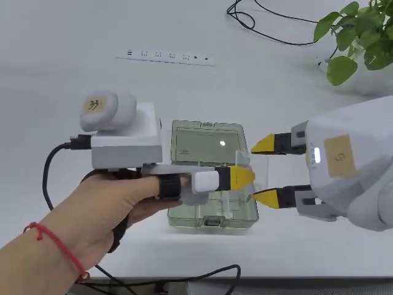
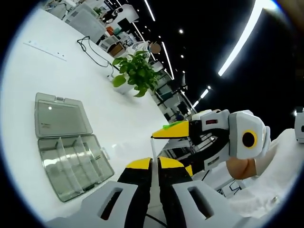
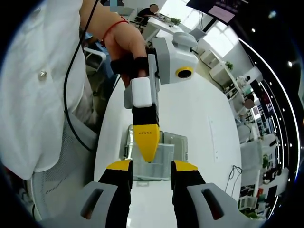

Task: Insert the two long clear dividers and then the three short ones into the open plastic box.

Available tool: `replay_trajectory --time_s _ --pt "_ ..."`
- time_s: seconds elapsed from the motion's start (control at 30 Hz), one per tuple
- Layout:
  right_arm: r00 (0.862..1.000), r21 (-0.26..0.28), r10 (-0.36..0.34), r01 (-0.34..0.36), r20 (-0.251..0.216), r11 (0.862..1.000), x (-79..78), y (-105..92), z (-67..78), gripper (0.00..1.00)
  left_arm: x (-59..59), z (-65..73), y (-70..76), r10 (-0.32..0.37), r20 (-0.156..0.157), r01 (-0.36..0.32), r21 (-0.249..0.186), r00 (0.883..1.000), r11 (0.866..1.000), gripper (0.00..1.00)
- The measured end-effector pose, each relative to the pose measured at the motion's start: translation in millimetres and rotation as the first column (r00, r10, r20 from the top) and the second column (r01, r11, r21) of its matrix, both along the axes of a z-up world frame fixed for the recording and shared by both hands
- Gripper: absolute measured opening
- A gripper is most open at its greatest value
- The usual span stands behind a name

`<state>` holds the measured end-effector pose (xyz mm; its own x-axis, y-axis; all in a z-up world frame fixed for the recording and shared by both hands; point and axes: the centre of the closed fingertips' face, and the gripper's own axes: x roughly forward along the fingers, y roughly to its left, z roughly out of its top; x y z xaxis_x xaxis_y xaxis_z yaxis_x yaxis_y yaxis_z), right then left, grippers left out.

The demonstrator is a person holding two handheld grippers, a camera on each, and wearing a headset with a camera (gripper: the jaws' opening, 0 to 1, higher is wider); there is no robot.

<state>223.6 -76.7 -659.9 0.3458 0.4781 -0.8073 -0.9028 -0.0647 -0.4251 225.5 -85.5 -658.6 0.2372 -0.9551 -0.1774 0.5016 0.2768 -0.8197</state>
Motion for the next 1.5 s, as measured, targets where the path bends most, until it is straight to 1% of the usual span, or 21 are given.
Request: replay_trajectory --time_s 0.53,0.63,0.77,0.8,0.83,0.87,0.9,0.93,0.97,1.0,1.07,1.13,1.17,1.2,1.3,1.33,1.37,1.4,1.43,1.47,1.5 --pt "1.0 -0.006 0.008 -0.007 0.005 1.0 -2.0 0.8 -0.8 0.33 -1.3 -0.2 0.8 0.009 -0.015 -0.009 -0.013 1.0 1.0 0.0" --pt "1.0 -0.005 0.004 -0.004 0.01 1.0 -0.3 1.1 -0.4 0.35 -0.8 1.0 0.8 0.011 -0.011 -0.011 -0.02 1.0 1.0 0.0" --pt "1.0 0.02 -0.006 0.006 -0.003 1.0 1.0 1.2 5.7 0.35 -0.5 1.7 1.8 0.004 0.025 -0.004 -0.006 1.0 1.0 0.0" --pt "1.0 0.036 -0.009 0.01 -0.016 0.999 0.8 1.6 7.8 0.36 -0.1 1.9 2.6 0.0 0.047 0.0 0.0 0.999 1.0 0.0" --pt "0.998 0.078 -0.019 0.023 -0.052 0.997 -0.3 3.4 11.5 0.36 0.3 2.8 3.5 -0.012 0.097 0.011 0.011 0.995 1.0 0.0" --pt "0.998 0.097 -0.023 0.03 -0.067 0.995 0.2 3.6 14.0 0.35 -0.2 3.2 3.9 -0.02 0.117 0.018 0.016 0.993 1.0 0.0" --pt "0.994 0.125 -0.025 0.038 -0.102 0.991 0.1 3.2 17.8 0.35 -0.8 4.0 4.6 -0.035 0.163 0.03 0.032 0.986 0.999 0.0" --pt "0.992 0.139 -0.025 0.042 -0.122 0.989 0.4 2.6 20.4 0.35 -1.6 4.5 5.0 -0.049 0.199 0.041 0.045 0.979 0.998 0.0" --pt "0.989 0.158 -0.021 0.044 -0.145 0.986 1.8 1.4 24.2 0.34 -3.7 4.8 5.3 -0.078 0.257 0.063 0.069 0.963 0.996 0.0" --pt "0.986 0.173 -0.02 0.049 -0.167 0.984 2.5 0.6 26.6 0.33 -5.0 5.8 5.4 -0.094 0.299 0.072 0.082 0.949 0.994 0.0" --pt "0.972 0.202 -0.014 0.063 -0.235 0.977 2.4 -1.2 30.1 0.3 -9.5 7.2 5.3 -0.128 0.357 0.098 0.102 0.925 0.99 0.0" --pt "0.956 0.22 0.002 0.066 -0.294 0.973 1.6 -2.3 32.9 0.25 -11.6 8.4 5.3 -0.148 0.404 0.112 0.11 0.903 0.987 0.0" --pt "0.95 0.228 0.015 0.06 -0.313 0.972 0.3 -1.3 34.5 0.24 -13.3 8.4 5.3 -0.158 0.412 0.121 0.114 0.897 0.986 0.0" --pt "0.936 0.236 0.032 0.055 -0.35 0.97 -1.2 -0.6 35.6 0.23 -14.5 8.0 5.5 -0.172 0.437 0.129 0.127 0.883 0.984 0.0" --pt "0.916 0.243 0.057 0.045 -0.396 0.969 -3.4 1.6 36.6 0.2 -16.7 9.8 4.8 -0.198 0.512 0.141 0.148 0.836 0.979 0.0" --pt "0.908 0.241 0.067 0.039 -0.414 0.97 -5.1 1.9 36.5 0.18 -17.4 9.9 4.6 -0.205 0.527 0.145 0.155 0.825 0.977 0.0" --pt "0.894 0.234 0.076 0.033 -0.441 0.972 -9.0 3.2 38.1 0.17 -19.1 9.6 4.2 -0.216 0.537 0.151 0.164 0.816 0.975 0.0" --pt "0.89 0.23 0.085 0.023 -0.448 0.973 -8.7 3.6 37.8 0.17 -20.3 9.3 4.0 -0.233 0.558 0.16 0.177 0.797 0.971 0.0" --pt "0.885 0.227 0.091 0.017 -0.457 0.974 -7.1 2.0 34.1 0.16 -21.6 9.4 3.5 -0.241 0.567 0.166 0.182 0.788 0.969 0.0" --pt "0.874 0.219 0.093 0.016 -0.478 0.976 -8.4 1.7 32.3 0.16 -22.8 10.0 3.0 -0.248 0.579 0.171 0.184 0.777 0.968 0.0" --pt "0.867 0.215 0.097 0.013 -0.489 0.976 -11.0 2.7 31.8 0.15 -23.6 10.7 2.6 -0.251 0.589 0.175 0.184 0.768 0.967 0.0"
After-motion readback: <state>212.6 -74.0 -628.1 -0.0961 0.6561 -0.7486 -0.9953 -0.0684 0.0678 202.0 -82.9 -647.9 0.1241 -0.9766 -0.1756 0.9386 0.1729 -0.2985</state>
